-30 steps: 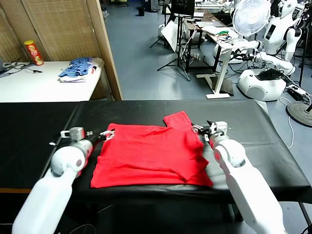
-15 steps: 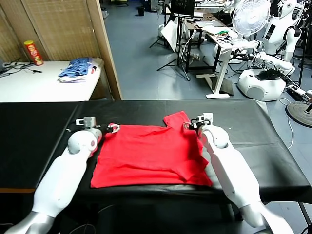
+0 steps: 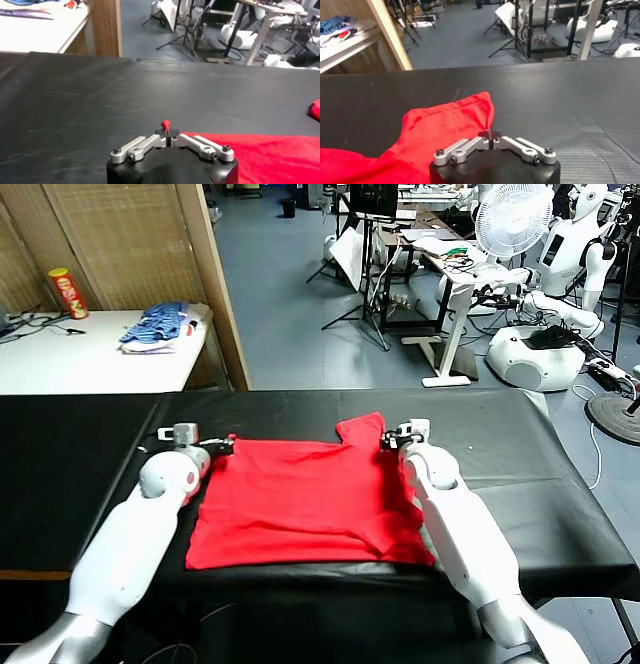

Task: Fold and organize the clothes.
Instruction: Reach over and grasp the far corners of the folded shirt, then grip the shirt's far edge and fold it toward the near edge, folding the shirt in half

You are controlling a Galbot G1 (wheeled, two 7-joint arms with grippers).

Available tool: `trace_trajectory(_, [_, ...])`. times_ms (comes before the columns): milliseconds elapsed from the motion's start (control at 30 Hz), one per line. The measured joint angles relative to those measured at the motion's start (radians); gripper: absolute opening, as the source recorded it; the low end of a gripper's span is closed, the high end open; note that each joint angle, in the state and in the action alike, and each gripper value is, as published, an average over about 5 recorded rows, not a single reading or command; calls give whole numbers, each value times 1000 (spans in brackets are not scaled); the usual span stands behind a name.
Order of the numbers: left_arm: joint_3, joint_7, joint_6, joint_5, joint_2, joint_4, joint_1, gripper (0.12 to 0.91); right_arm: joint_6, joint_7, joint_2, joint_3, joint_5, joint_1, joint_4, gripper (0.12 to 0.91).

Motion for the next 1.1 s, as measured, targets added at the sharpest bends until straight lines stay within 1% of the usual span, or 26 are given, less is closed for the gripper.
trace_trajectory(100, [-8, -6, 0, 0, 9, -22, 12, 128, 24, -37, -25, 12, 22, -44, 72, 122])
trace_trajectory(167, [-17, -10, 1, -1, 18, -45, 24, 128, 30, -50, -45, 22, 34, -80, 130, 122])
trace_trajectory(333, [-50, -24, 5, -15, 48, -142, 73, 128, 27, -54, -96, 47, 63, -169, 265, 122])
trace_trajectory(567, [-118, -29, 2, -18, 96, -323, 207, 128, -9, -26, -157, 69, 88, -261, 389, 122])
trace_trajectory(733, [-167, -40, 1, -1, 133, -416, 308, 128, -46, -2, -188, 73, 106, -305, 449, 122])
trace_trajectory(933, [-210, -48, 13, 54, 156, -510, 412, 128, -117, 36, -230, 72, 124, -352, 538, 122])
trace_trajectory(1100, [-240, -54, 29, 81, 171, -579, 481, 128, -191, 54, -266, 73, 118, -399, 615, 122])
